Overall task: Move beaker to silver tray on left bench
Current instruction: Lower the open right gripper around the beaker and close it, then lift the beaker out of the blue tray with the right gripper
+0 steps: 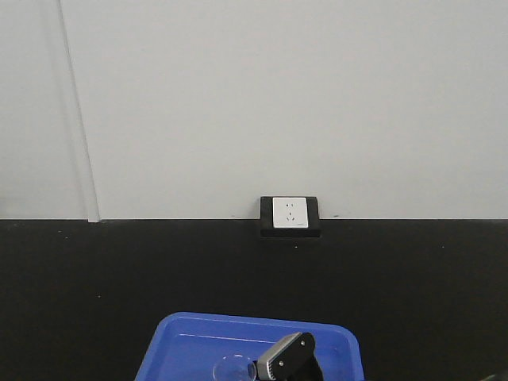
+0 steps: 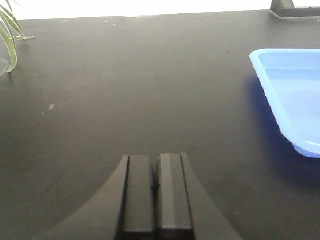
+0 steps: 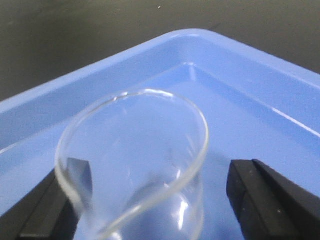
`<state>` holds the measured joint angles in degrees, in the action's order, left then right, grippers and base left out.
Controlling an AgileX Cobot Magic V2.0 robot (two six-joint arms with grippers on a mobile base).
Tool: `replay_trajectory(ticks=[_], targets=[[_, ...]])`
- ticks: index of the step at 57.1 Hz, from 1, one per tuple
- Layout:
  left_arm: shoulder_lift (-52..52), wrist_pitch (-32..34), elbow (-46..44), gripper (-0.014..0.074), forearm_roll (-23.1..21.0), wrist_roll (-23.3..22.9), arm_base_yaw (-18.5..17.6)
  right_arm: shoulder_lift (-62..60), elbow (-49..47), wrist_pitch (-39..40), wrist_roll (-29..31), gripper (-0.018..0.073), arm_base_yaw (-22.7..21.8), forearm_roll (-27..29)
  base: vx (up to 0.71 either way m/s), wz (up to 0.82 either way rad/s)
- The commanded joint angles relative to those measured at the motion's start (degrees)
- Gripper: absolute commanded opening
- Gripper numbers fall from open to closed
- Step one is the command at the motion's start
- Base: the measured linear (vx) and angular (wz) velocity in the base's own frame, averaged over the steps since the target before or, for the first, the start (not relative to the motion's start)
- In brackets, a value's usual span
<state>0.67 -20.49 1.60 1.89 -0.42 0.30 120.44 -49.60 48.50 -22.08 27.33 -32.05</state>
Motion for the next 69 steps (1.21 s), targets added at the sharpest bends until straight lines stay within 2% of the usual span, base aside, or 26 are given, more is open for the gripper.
replay_trajectory(ticks=[1, 9, 14, 22, 27, 33, 38, 44, 48, 58, 63, 69], targets=[[0.9, 4.4, 1.6, 0.0001, -0.1, -0.1, -0.4, -0.7, -4.3, 4.8, -1.2, 0.0594, -0.1, 0.5, 0.00, 0.00], [0.9, 4.4, 1.6, 0.0001, -0.1, -0.1, -0.4, 1.5, -7.7, 5.2, -1.2, 0.0575, -0.1, -0.6, 0.00, 0.00], [0.9, 4.4, 1.6, 0.0001, -0.1, -0.1, -0.4, 1.9, -8.6, 5.3, -1.2, 0.0501, -0.1, -0.5, 0.00, 0.00], [0.9, 4.4, 1.6, 0.0001, -0.1, -0.1, -0.4, 1.9, -8.6, 6.4, -1.2, 0.0213, -0.1, -0.5, 0.00, 0.00], [0.9, 4.4, 1.6, 0.0001, -0.1, -0.1, -0.4, 1.2, -8.6, 7.2, -1.3, -0.0012, -0.1, -1.2, 0.00, 0.00], [0.9, 4.4, 1.6, 0.0001, -0.1, -0.1, -0.4, -1.6, -8.6, 6.2, -3.9, -0.0013, -0.1, -2.2, 0.00, 0.00], [0.9, 4.4, 1.6, 0.0001, -0.1, -0.1, -0.4, -5.6, -8.6, 1.4, -7.2, -0.0007, -0.1, -3.0, 0.00, 0.00], [0.9, 4.4, 1.6, 0.0001, -0.1, -0.1, -0.4, -12.6, -8.6, -8.5, -12.4, -0.0007, -0.1, -5.3, 0.00, 0.00], [0.9, 4.4, 1.6, 0.0001, -0.1, -0.1, -0.4, -18.0, -8.6, -18.3, -17.0, -0.0007, -0.1, -7.6, 0.00, 0.00], [0.9, 4.4, 1.6, 0.0001, -0.1, -0.1, -0.4, -34.1, -7.1, -40.2, -28.6, -0.0007, -0.1, -19.2, 0.00, 0.00], [0.9, 4.4, 1.6, 0.0001, -0.1, -0.1, -0.4, -42.1, -3.0, -44.5, -29.5, -0.0007, -0.1, -24.3, 0.00, 0.00], [0.9, 4.4, 1.6, 0.0001, -0.1, -0.1, -0.4, -52.1, 4.3, -47.5, -29.5, -0.0007, -0.1, -25.1, 0.00, 0.00]])
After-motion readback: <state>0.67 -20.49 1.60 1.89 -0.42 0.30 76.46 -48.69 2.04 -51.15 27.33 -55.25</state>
